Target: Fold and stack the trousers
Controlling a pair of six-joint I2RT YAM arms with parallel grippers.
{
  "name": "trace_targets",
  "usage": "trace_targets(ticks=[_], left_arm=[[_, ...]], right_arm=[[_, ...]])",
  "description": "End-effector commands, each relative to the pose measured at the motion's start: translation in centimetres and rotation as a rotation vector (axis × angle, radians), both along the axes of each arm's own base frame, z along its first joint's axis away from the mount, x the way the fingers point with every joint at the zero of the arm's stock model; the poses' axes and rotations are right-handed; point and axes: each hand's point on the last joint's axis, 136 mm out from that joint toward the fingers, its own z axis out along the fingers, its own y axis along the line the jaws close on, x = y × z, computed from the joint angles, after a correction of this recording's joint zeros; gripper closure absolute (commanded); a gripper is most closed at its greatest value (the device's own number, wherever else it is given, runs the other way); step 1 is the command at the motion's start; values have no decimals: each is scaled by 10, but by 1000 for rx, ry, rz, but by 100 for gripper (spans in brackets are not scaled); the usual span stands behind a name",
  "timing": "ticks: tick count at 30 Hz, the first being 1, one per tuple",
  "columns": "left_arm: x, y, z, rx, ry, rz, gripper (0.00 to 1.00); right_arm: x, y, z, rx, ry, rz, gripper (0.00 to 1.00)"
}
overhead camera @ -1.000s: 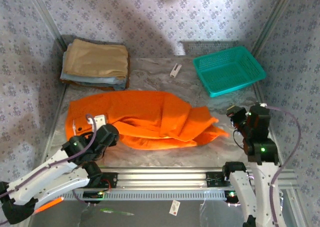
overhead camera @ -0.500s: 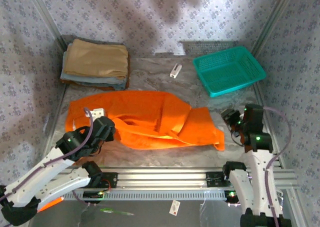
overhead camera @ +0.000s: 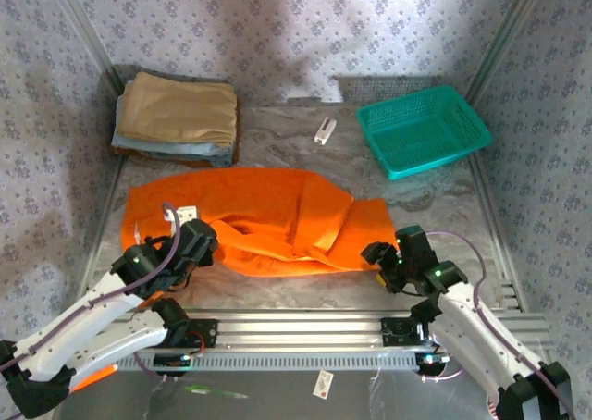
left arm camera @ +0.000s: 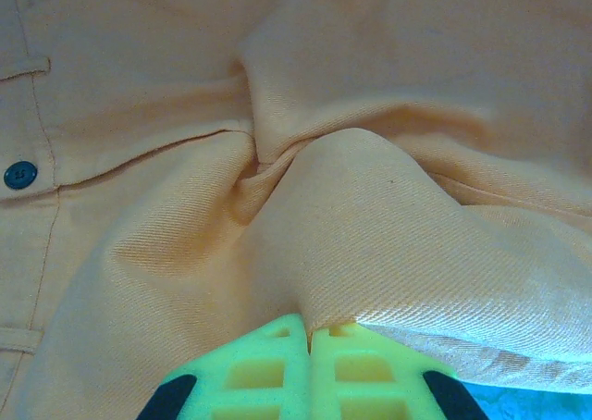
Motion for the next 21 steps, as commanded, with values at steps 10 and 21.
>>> trace_targets(ticks=[10, 21], left_arm=[[1, 1, 4, -39, -28, 15, 100], [3, -8, -6, -61, -7, 5, 100]], right_arm=[[52, -14, 43, -76, -162, -44, 100], [147, 3, 140, -128, -340, 47, 100]])
